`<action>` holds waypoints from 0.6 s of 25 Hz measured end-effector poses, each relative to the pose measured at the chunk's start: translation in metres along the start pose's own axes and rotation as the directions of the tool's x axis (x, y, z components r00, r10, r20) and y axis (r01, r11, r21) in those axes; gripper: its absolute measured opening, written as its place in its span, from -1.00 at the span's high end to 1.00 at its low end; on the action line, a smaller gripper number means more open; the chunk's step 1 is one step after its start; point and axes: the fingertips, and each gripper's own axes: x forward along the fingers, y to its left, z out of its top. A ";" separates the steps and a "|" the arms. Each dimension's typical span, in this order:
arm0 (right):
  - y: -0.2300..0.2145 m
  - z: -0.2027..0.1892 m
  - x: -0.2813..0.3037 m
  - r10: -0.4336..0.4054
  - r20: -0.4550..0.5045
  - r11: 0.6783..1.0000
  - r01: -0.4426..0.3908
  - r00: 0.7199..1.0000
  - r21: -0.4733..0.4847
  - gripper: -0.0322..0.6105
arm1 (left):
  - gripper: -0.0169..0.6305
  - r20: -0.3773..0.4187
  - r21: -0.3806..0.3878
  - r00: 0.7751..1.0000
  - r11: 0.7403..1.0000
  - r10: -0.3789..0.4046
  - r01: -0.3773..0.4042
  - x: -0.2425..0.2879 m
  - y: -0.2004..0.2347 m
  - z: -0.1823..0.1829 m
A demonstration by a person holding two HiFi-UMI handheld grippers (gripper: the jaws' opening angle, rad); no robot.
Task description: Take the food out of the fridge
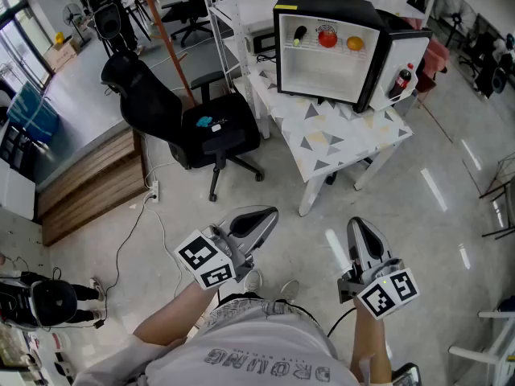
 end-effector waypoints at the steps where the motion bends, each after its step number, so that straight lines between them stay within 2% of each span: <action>1: 0.001 0.000 0.000 -0.001 0.000 1.000 0.001 1.000 0.001 0.92 | 0.93 0.000 0.000 1.000 1.000 -0.001 0.001 -0.001 0.000 0.001; 15: -0.001 0.004 -0.003 0.003 0.023 1.000 -0.003 1.000 0.027 0.92 | 0.93 -0.002 0.004 1.000 1.000 0.007 -0.007 0.000 -0.004 0.001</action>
